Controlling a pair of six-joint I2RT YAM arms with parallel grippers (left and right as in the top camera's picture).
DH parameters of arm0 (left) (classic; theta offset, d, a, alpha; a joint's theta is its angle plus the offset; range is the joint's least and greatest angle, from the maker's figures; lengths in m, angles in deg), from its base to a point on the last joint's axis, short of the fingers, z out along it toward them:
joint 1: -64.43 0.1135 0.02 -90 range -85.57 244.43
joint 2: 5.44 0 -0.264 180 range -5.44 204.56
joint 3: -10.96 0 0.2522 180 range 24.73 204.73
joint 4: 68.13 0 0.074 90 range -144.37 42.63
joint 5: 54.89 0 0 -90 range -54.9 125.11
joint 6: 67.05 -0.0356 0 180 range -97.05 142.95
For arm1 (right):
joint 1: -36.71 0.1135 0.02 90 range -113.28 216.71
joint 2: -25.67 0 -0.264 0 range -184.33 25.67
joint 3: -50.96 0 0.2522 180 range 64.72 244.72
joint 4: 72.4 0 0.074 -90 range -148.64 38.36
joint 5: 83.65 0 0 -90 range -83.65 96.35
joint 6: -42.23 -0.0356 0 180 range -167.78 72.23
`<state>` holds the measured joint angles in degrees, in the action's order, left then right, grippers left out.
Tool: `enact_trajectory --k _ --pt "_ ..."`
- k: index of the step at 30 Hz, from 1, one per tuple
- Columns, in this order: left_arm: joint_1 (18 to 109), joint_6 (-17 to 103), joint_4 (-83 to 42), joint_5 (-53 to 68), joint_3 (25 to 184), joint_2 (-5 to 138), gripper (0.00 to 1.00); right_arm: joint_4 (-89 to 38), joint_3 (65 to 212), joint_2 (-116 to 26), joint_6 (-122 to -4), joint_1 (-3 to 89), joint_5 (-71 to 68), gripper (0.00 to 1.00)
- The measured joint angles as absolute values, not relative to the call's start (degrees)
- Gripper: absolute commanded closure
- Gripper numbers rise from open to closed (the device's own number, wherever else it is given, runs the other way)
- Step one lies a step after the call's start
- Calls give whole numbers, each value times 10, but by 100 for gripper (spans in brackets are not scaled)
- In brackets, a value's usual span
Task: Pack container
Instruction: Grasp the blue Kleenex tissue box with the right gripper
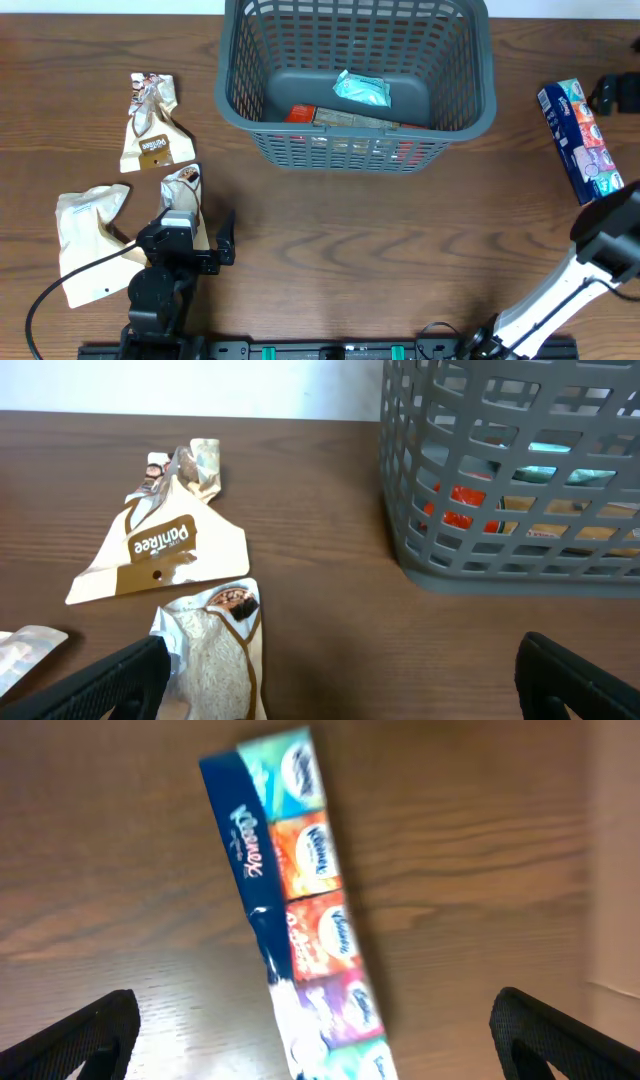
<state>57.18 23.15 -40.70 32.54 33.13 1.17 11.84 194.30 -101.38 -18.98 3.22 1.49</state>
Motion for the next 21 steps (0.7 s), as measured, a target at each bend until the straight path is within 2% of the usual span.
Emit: enact_trajectory --k 21 --pt "572 232 -407 325 331 12 1 111 1940 -1188 -193 32 -10 1"
